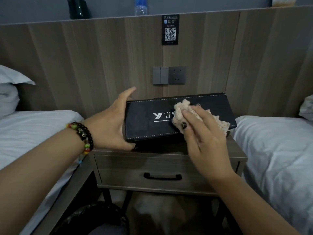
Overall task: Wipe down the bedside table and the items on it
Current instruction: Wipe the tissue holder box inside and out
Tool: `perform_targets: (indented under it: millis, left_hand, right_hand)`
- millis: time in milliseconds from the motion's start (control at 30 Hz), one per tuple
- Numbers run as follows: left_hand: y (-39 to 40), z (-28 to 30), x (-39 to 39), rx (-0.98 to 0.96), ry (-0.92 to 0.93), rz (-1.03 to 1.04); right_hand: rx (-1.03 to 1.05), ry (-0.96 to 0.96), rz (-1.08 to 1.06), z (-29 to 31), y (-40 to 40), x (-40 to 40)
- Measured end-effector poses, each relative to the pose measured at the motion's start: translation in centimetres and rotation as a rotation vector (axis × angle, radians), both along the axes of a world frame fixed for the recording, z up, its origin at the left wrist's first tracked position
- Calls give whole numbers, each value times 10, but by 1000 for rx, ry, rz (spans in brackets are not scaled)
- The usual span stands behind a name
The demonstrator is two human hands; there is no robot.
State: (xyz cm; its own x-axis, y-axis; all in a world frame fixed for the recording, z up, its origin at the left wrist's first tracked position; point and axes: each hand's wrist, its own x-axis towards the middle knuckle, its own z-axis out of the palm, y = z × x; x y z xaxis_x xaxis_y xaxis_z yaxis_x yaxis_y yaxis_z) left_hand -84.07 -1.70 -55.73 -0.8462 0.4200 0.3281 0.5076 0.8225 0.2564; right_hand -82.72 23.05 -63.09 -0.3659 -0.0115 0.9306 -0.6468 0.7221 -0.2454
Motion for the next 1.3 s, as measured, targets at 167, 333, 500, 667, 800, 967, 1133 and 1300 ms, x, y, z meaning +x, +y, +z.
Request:
perform_targets:
  millis: [167, 333, 500, 667, 800, 967, 1133, 1300]
  left_hand:
    - [33, 3, 15, -319, 198, 287]
    - [65, 9, 15, -400, 300, 252]
    - [70, 16, 14, -351, 268, 253]
    - [67, 13, 16, -400, 308, 266]
    - [65, 12, 15, -409, 299, 260]
    - [53, 9, 15, -388, 289, 234]
    - [54, 7, 16, -411, 298, 246]
    - [57, 5, 14, -419, 321, 255]
  right_hand:
    - [-86, -16, 10, -2, -10, -2]
    - [-41, 7, 9, 2, -13, -4]
    - [-63, 88, -78, 4, 24, -18]
    - [-343, 28, -232, 14, 45, -26]
    - [-150, 72, -62, 8, -5, -12]
    - [-34, 84, -11, 8, -24, -6]
    - [-287, -11, -217, 29, 28, -21]
    - [-248, -40, -271, 30, 5, -20]
